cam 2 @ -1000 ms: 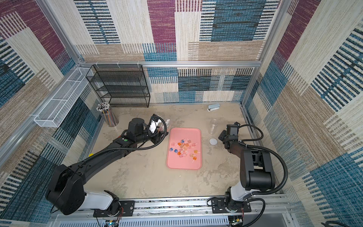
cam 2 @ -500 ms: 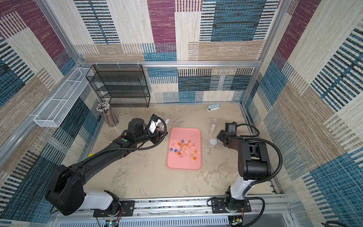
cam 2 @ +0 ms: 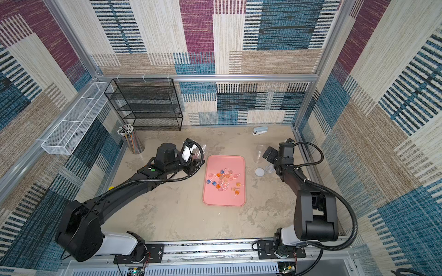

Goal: Pour the candies out of the jar
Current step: 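Place the lid at the center of the board, then pour the candies out of the jar onto the tray.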

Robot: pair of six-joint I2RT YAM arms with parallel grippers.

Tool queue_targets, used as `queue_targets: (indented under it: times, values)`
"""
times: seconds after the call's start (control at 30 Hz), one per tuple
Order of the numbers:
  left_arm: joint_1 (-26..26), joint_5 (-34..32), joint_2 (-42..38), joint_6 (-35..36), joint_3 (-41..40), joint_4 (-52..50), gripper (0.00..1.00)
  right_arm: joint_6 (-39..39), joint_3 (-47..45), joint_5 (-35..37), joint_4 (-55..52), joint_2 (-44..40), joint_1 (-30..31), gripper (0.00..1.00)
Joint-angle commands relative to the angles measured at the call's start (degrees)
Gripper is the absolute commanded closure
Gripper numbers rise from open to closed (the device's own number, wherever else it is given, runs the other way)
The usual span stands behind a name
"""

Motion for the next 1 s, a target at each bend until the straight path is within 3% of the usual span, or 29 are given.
queue_targets:
  times: [0.0,0.2,0.43,0.77,0.97]
  values:
    - [-0.81,-1.54,0.67,1.18,1.24,-2.55,1.0,-0.62,0.66,-3.49,3.95,-3.76,0.05,0.0]
    - [-5.36,-5.08,4.08,4.11,3.94,-10.33,1.0,1.25,0.03,-10.91,7.82,-7.47,0.05,0.0]
    - [-9.65,-4.95,11.46,7.89,9.42,-20.92,1.0,-0.05,-0.48,-10.56,9.11,-7.65,-0.04,0.0]
    - [-14.5,-12.55,27.08,19.81,29.3,-43.37,1.0,1.29,-2.83,-10.68,11.8,-8.21,-1.24,0.0]
    - [-15.68,-21.66,35.62,23.58,40.63,-51.5,1.0,2.15,-3.47,-11.17,12.51,-9.35,-2.08,0.0]
